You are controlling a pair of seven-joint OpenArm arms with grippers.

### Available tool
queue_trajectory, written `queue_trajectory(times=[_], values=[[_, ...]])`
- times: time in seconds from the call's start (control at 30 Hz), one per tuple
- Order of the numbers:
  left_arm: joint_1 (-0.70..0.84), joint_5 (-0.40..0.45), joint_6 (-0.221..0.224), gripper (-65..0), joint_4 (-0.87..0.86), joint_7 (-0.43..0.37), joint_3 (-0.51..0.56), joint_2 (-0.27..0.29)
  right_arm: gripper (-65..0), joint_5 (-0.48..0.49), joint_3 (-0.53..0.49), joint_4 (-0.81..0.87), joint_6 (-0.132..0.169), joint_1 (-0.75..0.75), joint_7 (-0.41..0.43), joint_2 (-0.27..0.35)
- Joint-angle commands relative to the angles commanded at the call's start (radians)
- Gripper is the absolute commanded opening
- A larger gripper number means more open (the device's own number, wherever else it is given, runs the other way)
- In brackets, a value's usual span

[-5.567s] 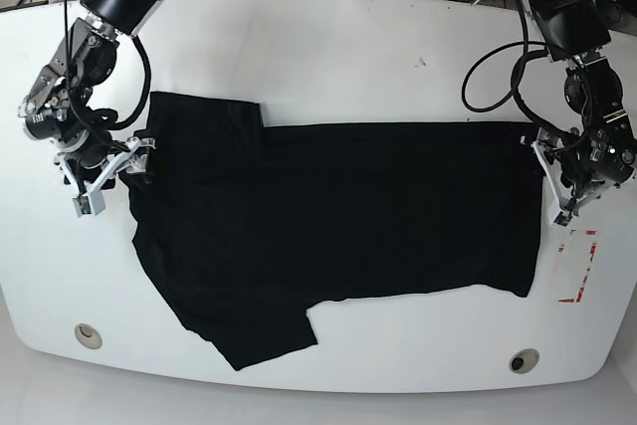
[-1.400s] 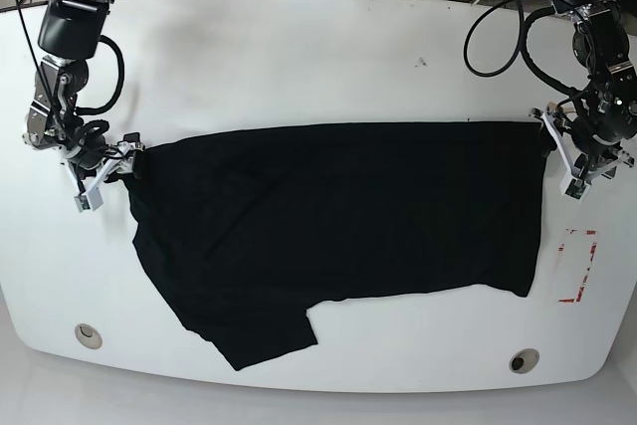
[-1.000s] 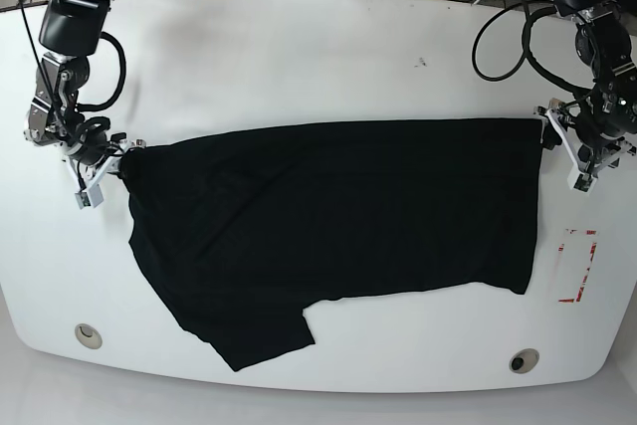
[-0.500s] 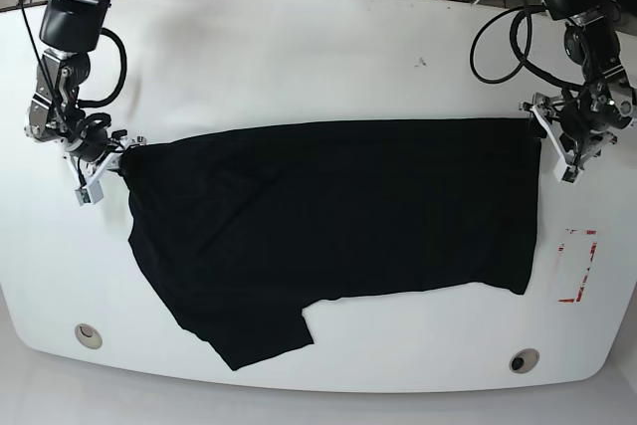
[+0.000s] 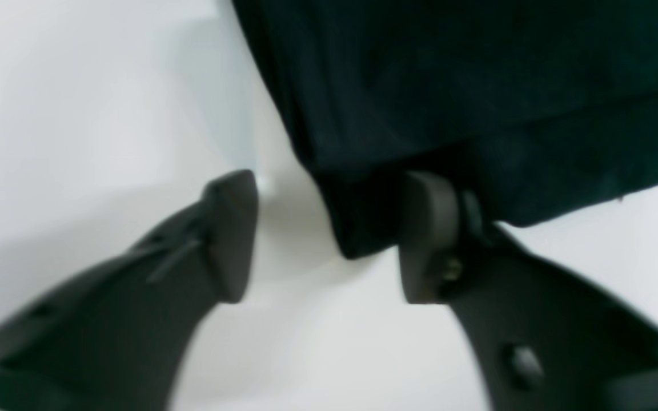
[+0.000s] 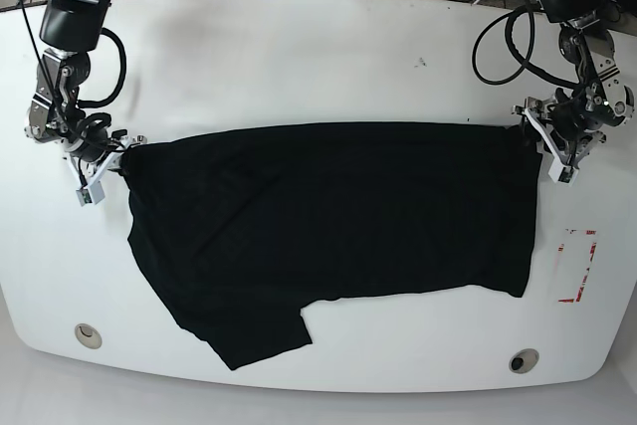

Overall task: Layout the t-shirt on the table in an organized manner, then fold the t-shirt properly
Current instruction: 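Pull the held shirt edge apart with both grippers, stretching it taut, then drag the shirt with both grippers toward the robot, flattening it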

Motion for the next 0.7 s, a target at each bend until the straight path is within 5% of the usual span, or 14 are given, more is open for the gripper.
queue_trajectory(times=[0.2, 0.43, 0.7], values=[[0.006, 0.000, 0.000, -59.4, -0.011, -0.002, 0.012, 0.002, -65.0, 0.002, 0.002, 0.104, 0.000, -0.037, -0.037, -0.002], [0.089, 0.000, 0.000, -60.7, 0.138, 0.008, 0.012, 0.003, -65.0, 0.002, 0.072, 0.221, 0.000, -0.107, -0.132, -0.002], [0.229, 0.000, 0.000, -60.7, 0.385, 0.130, 0.006, 0.000, -65.0, 0.002, 0.172, 0.387, 0.000, -0.295, -0.186, -0.002]])
